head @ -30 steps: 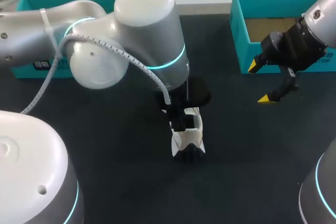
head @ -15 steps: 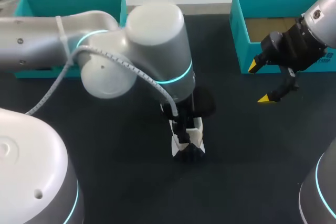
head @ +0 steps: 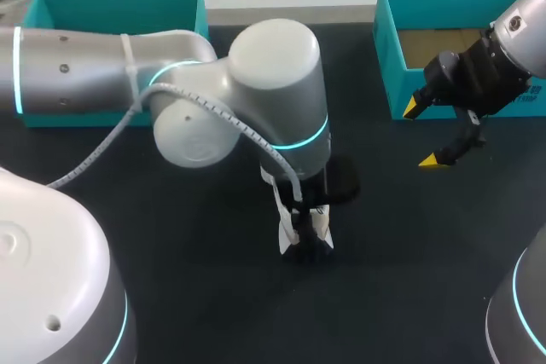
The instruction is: Take the shoe out of the shoebox, open the shoe tongue, remove and reinsert the insole, then place the shoe into the shoebox
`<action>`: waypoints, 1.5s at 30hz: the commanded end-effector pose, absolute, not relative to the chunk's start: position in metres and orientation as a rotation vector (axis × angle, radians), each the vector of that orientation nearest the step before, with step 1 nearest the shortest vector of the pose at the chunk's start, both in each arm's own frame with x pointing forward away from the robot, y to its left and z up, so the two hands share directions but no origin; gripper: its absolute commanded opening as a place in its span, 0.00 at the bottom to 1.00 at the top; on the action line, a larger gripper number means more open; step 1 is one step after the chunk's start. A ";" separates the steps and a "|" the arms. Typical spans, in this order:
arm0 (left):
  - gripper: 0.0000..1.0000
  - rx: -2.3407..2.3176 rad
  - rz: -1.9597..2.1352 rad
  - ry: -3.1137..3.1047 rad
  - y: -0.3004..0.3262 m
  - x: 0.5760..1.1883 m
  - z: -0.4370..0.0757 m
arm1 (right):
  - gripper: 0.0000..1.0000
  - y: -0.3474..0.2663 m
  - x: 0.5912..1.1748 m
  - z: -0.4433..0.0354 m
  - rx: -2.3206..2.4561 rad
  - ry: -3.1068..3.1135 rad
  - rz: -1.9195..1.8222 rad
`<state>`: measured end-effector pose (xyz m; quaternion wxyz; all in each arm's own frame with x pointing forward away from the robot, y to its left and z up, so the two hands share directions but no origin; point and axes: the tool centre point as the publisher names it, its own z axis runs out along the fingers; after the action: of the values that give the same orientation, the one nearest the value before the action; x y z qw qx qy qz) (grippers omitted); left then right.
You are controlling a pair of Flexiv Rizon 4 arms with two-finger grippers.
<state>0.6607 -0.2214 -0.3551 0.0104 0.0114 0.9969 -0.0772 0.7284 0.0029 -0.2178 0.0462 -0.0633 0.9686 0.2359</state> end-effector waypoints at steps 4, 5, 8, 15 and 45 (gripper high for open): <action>0.72 0.022 -0.213 3.111 -0.227 0.659 -0.372 | 1.00 0.004 0.729 -0.219 -0.192 2.957 0.716; 0.72 0.021 -0.207 3.112 -0.227 0.658 -0.373 | 1.00 0.004 0.729 -0.219 -0.192 2.957 0.716; 0.71 0.028 -0.192 3.122 -0.227 0.658 -0.378 | 1.00 0.004 0.729 -0.219 -0.192 2.957 0.716; 0.42 0.024 -0.174 3.161 -0.225 0.656 -0.384 | 1.00 0.004 0.729 -0.219 -0.192 2.957 0.716; 0.00 0.034 -0.107 3.335 -0.180 0.673 -0.289 | 1.00 0.004 0.729 -0.219 -0.192 2.957 0.716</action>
<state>0.6643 -0.1971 -0.3316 -0.0982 0.0098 0.9948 -0.0254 0.7284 0.0029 -0.2178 0.0463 -0.0634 0.9686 0.2359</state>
